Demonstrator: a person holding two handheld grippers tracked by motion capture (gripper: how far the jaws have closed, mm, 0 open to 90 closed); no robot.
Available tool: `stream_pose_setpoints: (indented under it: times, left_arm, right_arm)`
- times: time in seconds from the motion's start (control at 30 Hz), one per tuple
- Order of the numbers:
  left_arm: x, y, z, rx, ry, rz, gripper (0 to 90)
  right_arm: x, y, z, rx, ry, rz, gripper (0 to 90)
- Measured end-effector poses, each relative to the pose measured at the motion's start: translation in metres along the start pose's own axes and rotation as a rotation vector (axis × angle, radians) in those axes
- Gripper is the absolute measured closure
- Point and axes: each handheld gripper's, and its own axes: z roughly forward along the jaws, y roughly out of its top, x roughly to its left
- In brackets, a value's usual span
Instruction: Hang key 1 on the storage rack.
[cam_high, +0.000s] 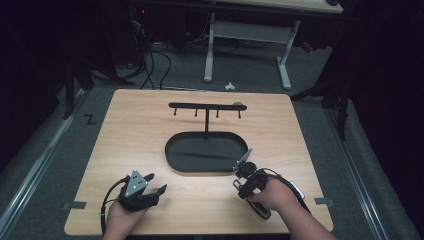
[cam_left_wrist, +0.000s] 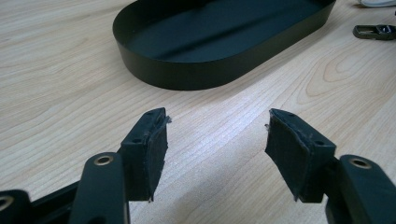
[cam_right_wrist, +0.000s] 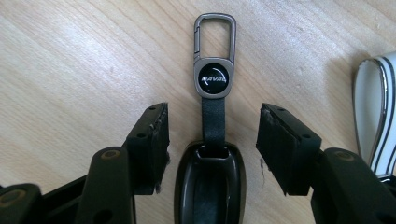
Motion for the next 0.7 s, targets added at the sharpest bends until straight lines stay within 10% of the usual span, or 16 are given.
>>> stream_pose_setpoints:
  times: [0.3,0.7]
  left_arm:
    - [0.0002,0.0002,-0.0005,-0.002,0.002,-0.001,38.7]
    - [0.0002,0.0003,0.0002,0.001,0.001,0.002,38.7]
  right_arm:
    - [-0.0012,0.002,0.0073,0.01,-0.037,0.022,59.5]
    - [-0.0047,0.0002,0.0104,0.014,-0.002,0.046,58.1]
